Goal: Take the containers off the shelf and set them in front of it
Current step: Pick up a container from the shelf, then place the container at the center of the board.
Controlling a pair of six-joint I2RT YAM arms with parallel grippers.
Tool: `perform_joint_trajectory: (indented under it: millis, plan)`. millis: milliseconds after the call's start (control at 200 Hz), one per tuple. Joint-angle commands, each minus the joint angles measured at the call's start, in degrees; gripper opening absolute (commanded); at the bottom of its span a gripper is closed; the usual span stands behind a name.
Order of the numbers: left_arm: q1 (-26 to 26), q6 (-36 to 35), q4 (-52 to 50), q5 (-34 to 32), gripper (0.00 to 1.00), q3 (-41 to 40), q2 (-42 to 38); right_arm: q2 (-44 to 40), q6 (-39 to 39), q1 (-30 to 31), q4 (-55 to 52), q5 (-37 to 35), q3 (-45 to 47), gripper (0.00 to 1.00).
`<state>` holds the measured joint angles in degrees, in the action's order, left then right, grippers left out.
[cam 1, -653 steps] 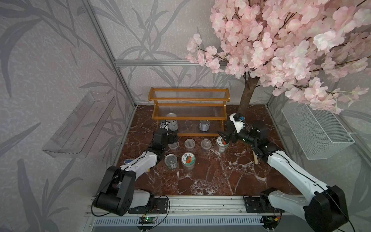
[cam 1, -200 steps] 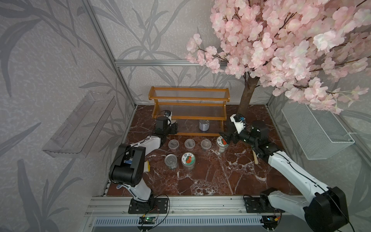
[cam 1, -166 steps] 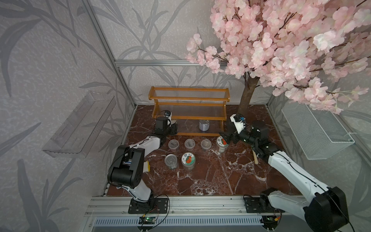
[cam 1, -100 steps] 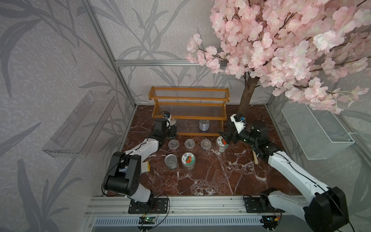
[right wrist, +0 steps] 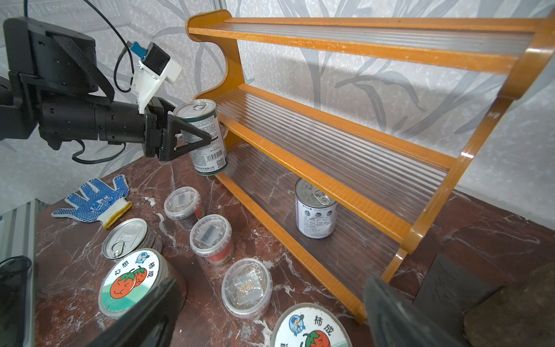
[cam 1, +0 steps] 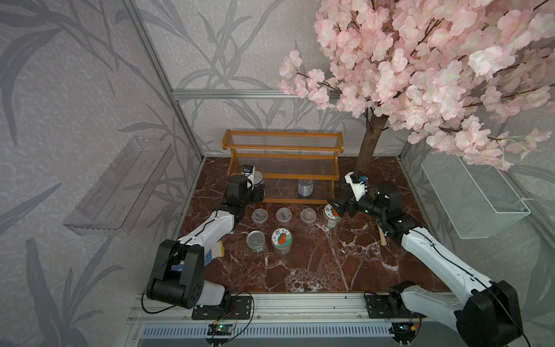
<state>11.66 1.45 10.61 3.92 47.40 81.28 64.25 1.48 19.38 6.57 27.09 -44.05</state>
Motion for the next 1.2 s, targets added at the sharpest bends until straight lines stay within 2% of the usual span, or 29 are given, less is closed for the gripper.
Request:
perform_joint_trajectory:
  millis: [0, 130, 265, 470, 590, 740, 900, 1195]
  plan:
    - [0.7, -0.2, -1.2, -1.2, 0.7, 0.5, -4.2, -1.5, -0.6, -0.3, 1.7, 0.5, 0.5, 0.99]
    - [2.6, 1.5, -4.9, -2.1, 0.7, 0.6, -9.2, -1.6, -0.6, -0.2, 1.4, 0.1, 0.4, 0.99]
    - [7.0, 4.2, -9.6, -4.6, 0.7, 0.6, -15.0, -1.8, -0.3, -0.2, 0.8, -0.1, 0.0, 0.99]
    - [18.6, 11.2, -15.1, -10.0, 0.71, 0.4, -22.2, -3.0, 0.3, -0.3, -2.5, -0.2, -1.1, 0.99]
    - [28.3, 14.4, -17.8, -15.0, 0.71, 0.9, -24.4, -3.9, 0.9, -0.5, -4.3, -1.4, -1.1, 0.99]
    - [38.8, 16.8, -18.9, -20.6, 0.72, 2.6, -22.9, -4.6, 1.0, -0.7, -5.3, -2.0, -1.1, 0.99]
    - [47.9, 15.4, -15.1, -21.8, 0.72, 2.1, -17.6, -6.0, 0.9, -1.6, -6.5, -2.8, -0.8, 0.99]
    - [50.8, 13.2, -6.6, -17.0, 0.72, -3.7, -12.0, -7.1, -0.1, -2.7, -8.2, -6.6, -0.5, 0.99]
